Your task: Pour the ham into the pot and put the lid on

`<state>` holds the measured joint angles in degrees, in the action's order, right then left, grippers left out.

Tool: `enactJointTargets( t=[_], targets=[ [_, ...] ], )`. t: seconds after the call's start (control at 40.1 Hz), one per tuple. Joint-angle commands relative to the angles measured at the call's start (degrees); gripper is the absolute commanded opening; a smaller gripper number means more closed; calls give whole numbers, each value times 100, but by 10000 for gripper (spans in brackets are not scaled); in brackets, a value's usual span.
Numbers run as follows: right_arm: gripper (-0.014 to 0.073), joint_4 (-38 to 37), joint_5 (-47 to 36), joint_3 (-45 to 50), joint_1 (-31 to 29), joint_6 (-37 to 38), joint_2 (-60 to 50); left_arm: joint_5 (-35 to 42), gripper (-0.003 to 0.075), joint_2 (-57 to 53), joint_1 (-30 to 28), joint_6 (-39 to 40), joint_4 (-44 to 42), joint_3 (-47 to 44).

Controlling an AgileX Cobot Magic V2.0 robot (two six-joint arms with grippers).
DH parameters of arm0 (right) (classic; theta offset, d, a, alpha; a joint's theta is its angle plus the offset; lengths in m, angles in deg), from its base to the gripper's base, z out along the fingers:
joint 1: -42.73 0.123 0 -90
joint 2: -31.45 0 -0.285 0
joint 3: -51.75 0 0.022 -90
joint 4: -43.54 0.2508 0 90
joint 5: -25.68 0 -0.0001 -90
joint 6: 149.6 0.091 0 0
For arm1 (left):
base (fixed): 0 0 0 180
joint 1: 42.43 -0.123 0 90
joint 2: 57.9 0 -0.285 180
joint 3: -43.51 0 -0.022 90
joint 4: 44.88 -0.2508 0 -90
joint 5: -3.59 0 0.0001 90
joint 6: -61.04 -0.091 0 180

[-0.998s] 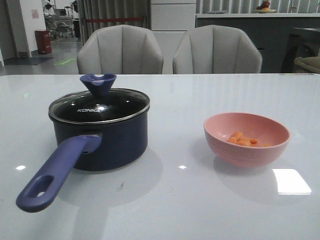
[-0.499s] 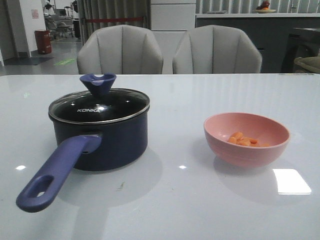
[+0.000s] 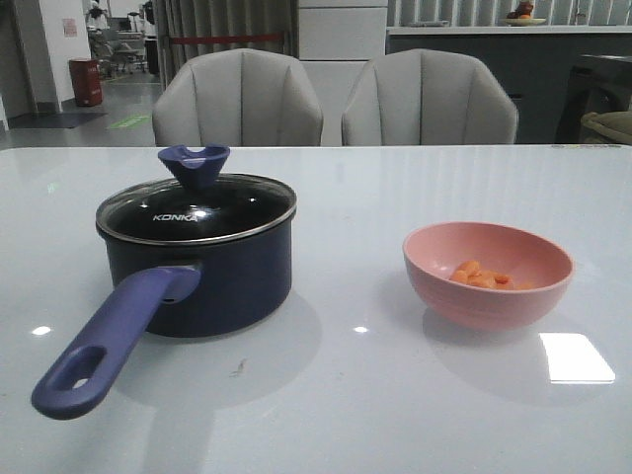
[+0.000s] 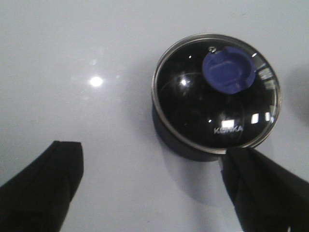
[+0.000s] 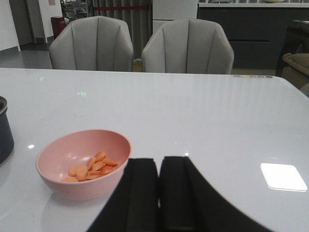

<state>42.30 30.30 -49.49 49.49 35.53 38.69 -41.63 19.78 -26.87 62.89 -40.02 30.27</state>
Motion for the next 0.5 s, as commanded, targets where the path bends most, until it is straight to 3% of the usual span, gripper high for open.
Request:
enactJointTargets(
  t=[0.0,0.1,0.324,0.474],
  targets=[
    [148,-73,-462,-29,1,-24,-116,213,625,385,254,232,91,659],
    [148,-73,-462,-29,1,-24,-116,-57,625,946,526,359,9,1235],
    [148,-73,-462,-29,1,-24,-116,-1116,625,2258,1044,1342,-1096,2642],
    [148,-73,-462,-29,1,-24,-116,-1460,625,2888,1188,1713,-1097,3357]
  ],
)
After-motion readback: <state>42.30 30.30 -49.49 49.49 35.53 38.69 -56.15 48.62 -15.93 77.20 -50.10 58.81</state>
